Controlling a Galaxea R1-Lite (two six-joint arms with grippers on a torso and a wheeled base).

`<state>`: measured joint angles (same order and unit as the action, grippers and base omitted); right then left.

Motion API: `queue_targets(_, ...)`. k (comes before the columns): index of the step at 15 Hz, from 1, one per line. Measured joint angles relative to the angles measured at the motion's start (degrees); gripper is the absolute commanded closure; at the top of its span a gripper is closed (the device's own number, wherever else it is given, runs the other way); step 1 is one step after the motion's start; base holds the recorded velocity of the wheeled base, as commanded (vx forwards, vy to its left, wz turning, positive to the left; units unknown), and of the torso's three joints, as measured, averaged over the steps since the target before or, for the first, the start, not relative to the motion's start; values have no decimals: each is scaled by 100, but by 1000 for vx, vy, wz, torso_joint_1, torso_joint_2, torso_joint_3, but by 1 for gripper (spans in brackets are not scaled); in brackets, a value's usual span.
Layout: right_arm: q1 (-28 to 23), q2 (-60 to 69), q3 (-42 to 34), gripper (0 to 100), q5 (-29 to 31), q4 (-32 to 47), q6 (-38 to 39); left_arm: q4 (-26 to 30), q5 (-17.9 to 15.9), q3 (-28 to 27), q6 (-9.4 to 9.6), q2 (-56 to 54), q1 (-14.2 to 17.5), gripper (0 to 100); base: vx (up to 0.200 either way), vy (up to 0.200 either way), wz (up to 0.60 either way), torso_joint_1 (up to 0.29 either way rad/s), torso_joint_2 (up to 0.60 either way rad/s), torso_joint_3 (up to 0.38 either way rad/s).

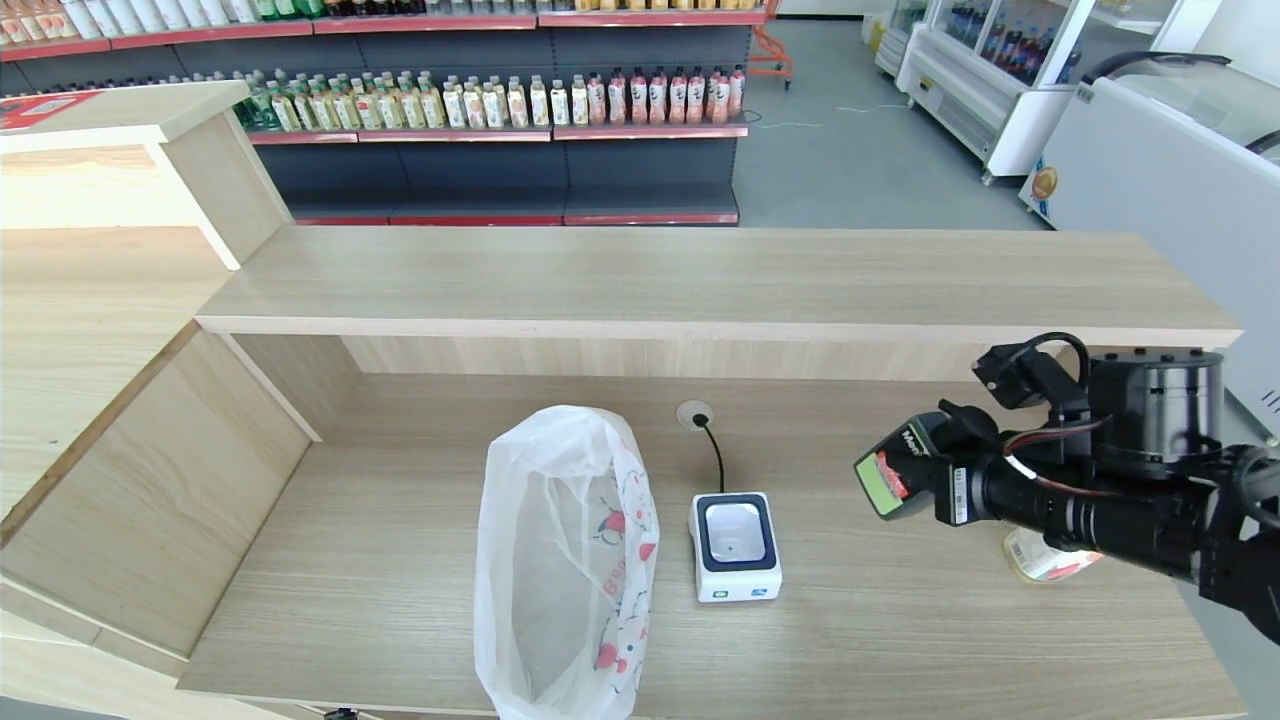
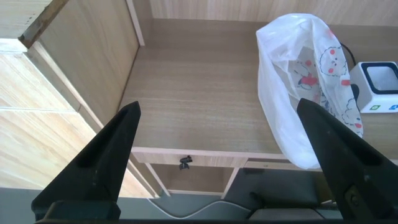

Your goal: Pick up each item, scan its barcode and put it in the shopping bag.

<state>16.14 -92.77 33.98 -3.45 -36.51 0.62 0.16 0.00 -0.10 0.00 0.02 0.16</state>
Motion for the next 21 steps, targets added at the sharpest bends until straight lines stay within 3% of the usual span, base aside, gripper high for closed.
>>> queue_targets(5,-79,344,-300,100,4,-2,217,2,0,0,0,0,0,0,-120,120,0,1,-1,0)
queue_targets(13,-90,297,-297,100,23,6,230,2,0,0,7,0,5,0,0,0,0,0,0,0)
queue_targets(21,317,-218,222,100,-57,6,411,2,0,0,10,0,-6,0,0,200,0,7,7,4)
